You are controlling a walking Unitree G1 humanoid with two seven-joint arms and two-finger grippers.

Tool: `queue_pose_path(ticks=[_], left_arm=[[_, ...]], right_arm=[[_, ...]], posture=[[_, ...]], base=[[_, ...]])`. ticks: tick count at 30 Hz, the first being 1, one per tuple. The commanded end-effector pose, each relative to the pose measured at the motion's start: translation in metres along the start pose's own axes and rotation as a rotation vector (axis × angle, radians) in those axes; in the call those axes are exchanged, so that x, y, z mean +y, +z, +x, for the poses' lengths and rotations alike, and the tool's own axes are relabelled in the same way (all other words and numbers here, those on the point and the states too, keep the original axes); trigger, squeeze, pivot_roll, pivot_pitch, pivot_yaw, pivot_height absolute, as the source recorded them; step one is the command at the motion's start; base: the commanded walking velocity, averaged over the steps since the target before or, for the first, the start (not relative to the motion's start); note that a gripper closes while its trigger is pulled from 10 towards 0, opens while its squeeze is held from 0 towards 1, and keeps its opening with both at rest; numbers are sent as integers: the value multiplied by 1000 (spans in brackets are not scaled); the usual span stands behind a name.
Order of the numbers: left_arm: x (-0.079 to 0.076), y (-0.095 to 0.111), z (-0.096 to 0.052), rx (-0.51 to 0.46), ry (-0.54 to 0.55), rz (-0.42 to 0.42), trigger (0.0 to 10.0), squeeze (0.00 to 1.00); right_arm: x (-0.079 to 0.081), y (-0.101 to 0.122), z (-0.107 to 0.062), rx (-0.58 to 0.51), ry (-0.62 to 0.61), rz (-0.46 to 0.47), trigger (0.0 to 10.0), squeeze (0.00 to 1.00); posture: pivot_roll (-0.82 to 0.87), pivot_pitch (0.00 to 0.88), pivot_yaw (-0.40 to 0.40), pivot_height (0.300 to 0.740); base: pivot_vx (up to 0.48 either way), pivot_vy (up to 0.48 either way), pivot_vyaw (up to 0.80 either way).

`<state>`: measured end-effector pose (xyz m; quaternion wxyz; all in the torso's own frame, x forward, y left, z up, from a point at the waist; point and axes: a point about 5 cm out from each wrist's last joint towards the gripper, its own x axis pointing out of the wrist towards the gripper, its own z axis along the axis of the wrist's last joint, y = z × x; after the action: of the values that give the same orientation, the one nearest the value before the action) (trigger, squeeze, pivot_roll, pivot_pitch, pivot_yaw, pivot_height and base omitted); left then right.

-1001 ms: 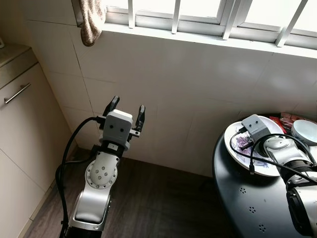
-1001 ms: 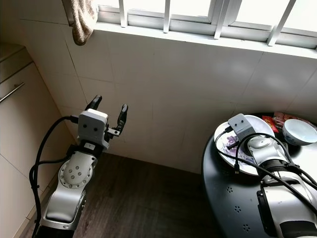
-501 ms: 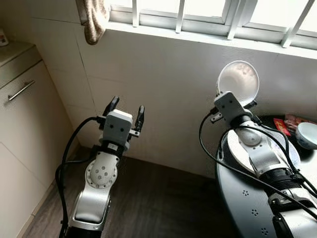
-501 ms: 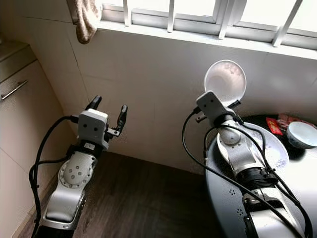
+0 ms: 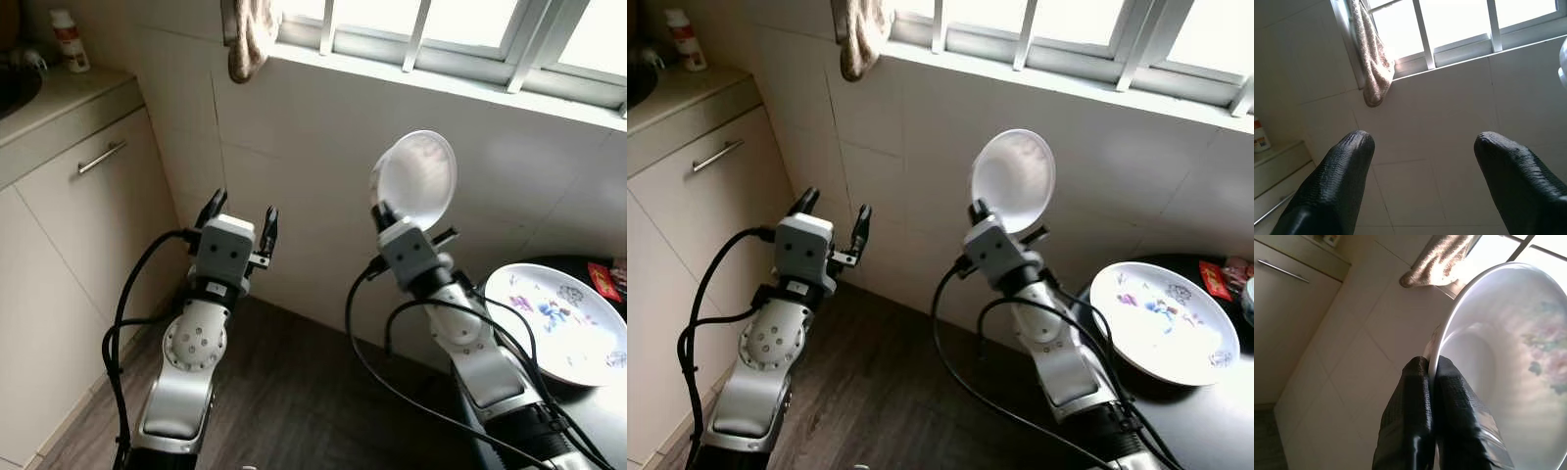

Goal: Kitchen organization

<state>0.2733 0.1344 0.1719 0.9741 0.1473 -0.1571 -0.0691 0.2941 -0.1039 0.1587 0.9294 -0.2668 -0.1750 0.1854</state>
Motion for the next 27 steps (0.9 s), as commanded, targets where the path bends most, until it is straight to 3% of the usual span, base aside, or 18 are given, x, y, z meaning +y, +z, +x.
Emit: queue_pose_path(ticks=[1, 22, 27], left_arm=[[-4, 0, 2, 7, -13, -3, 10000, 0], [-3, 5, 3, -20, 7, -19, 10000, 0], [-2, 5, 3, -20, 5, -19, 10000, 0]], right_arm=[[3, 9, -1, -29, 17, 6, 0, 0], [7, 17, 1, -15, 21, 30, 0, 0], [5, 16, 2, -7, 4, 40, 0, 0]], posture=[[109, 0, -77, 740], [116, 0, -88, 740], [113, 0, -83, 740]], base=[[0, 0, 800], [0, 0, 800], [213, 0, 800]])
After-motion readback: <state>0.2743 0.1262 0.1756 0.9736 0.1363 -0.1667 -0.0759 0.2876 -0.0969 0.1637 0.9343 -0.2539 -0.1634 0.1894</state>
